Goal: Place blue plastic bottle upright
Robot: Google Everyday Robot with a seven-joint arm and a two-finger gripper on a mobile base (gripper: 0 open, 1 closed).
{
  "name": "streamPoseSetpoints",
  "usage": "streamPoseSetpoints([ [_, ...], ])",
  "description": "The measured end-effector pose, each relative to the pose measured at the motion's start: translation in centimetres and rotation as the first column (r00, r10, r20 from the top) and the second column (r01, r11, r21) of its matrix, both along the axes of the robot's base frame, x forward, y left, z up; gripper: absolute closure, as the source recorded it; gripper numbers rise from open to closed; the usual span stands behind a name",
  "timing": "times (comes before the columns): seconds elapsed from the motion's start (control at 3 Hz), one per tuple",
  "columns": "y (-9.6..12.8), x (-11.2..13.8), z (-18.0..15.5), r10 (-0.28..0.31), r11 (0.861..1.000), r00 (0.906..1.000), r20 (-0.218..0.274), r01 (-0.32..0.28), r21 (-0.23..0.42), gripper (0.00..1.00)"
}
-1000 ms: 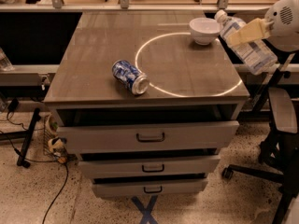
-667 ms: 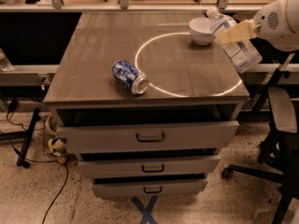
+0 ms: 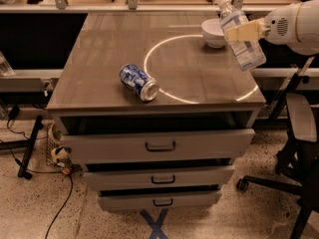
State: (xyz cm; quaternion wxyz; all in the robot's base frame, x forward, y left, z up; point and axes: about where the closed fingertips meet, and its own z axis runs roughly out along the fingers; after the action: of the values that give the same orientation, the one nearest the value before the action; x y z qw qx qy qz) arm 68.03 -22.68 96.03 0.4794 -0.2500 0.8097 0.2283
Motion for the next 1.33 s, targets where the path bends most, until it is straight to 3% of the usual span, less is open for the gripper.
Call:
streamPoseSetpoints([
  [0.33, 1.0, 2.7, 1.4, -0.028, 0.994, 0.9888, 0.147, 0.011, 0.112, 1.00],
  [0.67, 2.7, 4.7, 2.1, -0.037, 0.979, 0.9749, 0.220, -0.009, 0.205, 1.00],
  [1.0, 2.8, 4.7, 2.1, -0.036, 0.979, 0.9749, 0.220, -0.010, 0.205, 1.00],
  [1.33, 2.7, 4.5, 2.4, -0.056, 0.965, 0.9620, 0.267, -0.016, 0.261, 1.00],
])
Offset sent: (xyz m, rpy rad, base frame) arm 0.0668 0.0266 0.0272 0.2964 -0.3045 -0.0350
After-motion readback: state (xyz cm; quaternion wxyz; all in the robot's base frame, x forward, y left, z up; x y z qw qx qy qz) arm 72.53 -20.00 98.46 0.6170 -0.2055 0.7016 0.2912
